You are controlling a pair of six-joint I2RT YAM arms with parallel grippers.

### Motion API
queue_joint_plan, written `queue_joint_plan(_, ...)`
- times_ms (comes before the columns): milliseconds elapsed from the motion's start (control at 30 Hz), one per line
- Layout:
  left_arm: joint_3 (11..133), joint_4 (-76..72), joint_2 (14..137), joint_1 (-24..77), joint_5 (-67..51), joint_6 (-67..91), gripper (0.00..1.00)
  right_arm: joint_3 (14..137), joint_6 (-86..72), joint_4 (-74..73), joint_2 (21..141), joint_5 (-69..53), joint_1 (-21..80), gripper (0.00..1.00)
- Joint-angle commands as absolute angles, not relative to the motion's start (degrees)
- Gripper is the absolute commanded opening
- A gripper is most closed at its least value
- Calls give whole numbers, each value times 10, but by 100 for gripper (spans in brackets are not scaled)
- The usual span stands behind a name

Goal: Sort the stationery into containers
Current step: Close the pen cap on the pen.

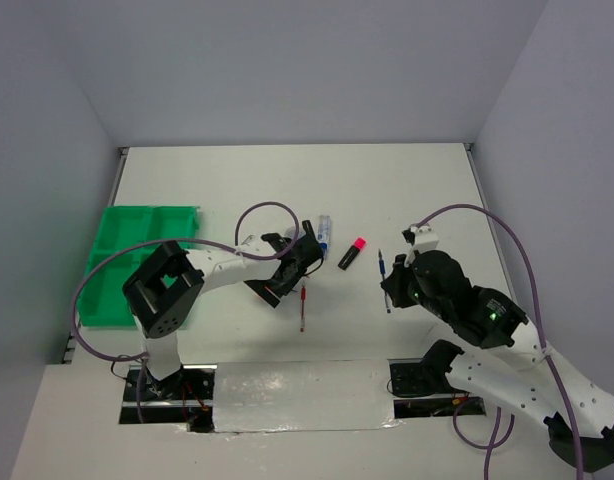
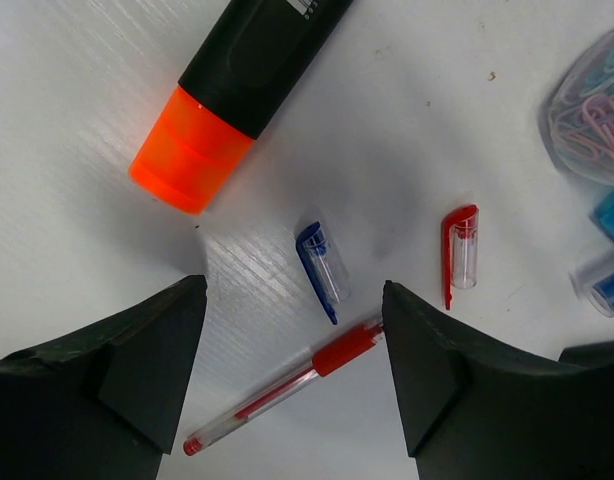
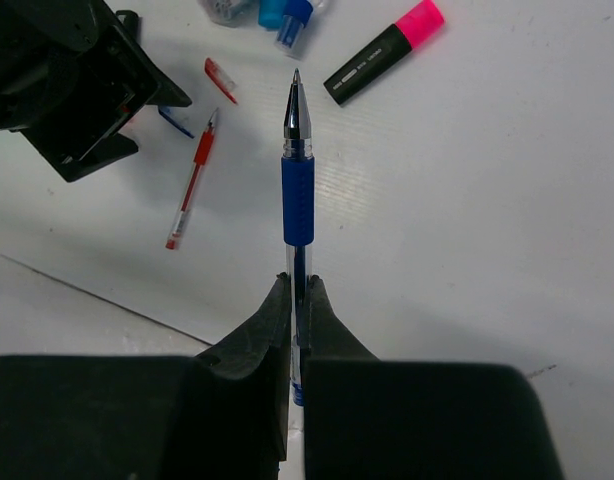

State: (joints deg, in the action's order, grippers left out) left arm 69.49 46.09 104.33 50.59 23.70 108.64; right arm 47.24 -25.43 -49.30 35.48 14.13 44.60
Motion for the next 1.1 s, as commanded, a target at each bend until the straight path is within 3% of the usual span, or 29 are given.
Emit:
queue_joint_plan(0,699,477,1057,500,238,1107,83,477,-245,-475,345,139,447,0)
queue_joint_plan(333,703,490,1084,495,226,1114,75,475,-244,-476,347,146,447,0)
queue_joint_plan(367,701,488,1085,494,225,1109,68,475,-244,-475,346,147,447,0)
queue_joint_plan(433,697,476,1085,493,217,1106,64,475,-244,-475,343,146,447,0)
queue_joint_plan(500,692,466,1090,493,213,1100,51,475,-243,-475,339,146,447,0)
queue_joint_plan(633,696,469,1102,493,200,1092,42,474,-243,-473,330,143,447,0)
queue_joint_plan(700,695,468,1109,493,196,1084,33,474,-243,-470,323,142,447,0)
queue_joint_plan(767,683,450,1110,493,187,1072,21,474,-243,-469,319,142,448,0)
queue_joint_plan(833,657,419,1107,492,173,1063,3,473,-242,-468,314,139,447,0)
queue_joint_plan(1067,621,359,1091,499,164,978,0,471,-236,-456,304,113,447,0)
